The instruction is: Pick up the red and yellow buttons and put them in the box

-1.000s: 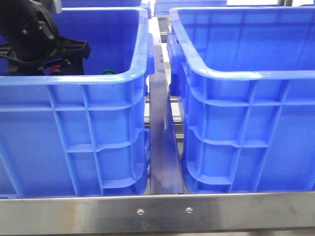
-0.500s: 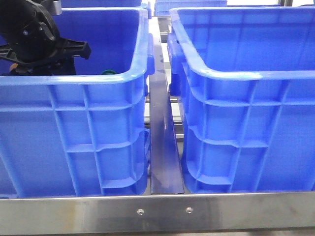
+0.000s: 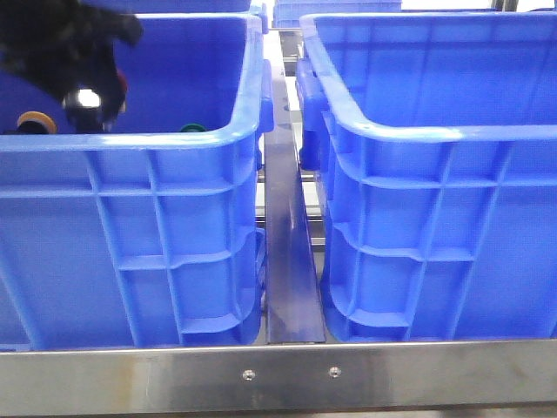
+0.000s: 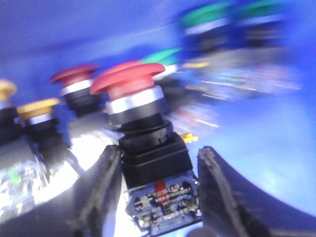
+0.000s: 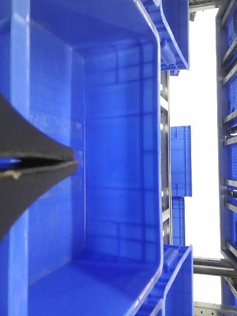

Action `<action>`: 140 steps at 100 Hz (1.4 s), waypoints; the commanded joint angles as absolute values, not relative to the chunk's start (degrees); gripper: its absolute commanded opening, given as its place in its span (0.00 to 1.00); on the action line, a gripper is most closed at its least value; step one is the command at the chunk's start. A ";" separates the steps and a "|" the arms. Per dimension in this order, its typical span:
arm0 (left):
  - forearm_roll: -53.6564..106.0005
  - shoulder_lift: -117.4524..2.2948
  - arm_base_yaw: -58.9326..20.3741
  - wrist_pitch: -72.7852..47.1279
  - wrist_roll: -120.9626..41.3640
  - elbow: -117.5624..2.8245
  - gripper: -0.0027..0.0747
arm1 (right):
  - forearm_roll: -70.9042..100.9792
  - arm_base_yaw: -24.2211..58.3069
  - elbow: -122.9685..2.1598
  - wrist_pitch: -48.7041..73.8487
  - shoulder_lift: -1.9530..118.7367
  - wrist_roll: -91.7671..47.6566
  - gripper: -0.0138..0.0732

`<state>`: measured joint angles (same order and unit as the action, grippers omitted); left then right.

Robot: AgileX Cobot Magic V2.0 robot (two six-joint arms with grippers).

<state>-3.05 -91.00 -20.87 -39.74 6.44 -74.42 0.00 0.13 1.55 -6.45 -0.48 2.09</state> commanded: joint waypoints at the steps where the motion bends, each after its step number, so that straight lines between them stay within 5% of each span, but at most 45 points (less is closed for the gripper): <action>1: -2.92 -84.72 -23.27 -39.14 3.93 -75.94 0.01 | 0.38 -0.21 1.84 -11.36 -1.69 1.82 0.08; 76: -1.90 -70.90 -56.02 -42.69 -3.32 -75.55 0.01 | 0.43 -0.08 -1.21 -9.97 -1.69 3.20 0.08; 121: -1.90 -70.90 -59.47 -41.21 -3.32 -75.55 0.01 | 5.61 -0.08 -41.25 34.84 16.47 6.86 0.08; 140: -1.90 -70.90 -59.47 -41.21 -3.32 -75.55 0.01 | 12.54 -0.08 -51.06 42.12 25.81 6.86 0.08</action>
<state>-2.25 -72.59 -59.06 -45.59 -3.47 -74.11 8.91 0.13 -46.56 42.49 21.51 7.02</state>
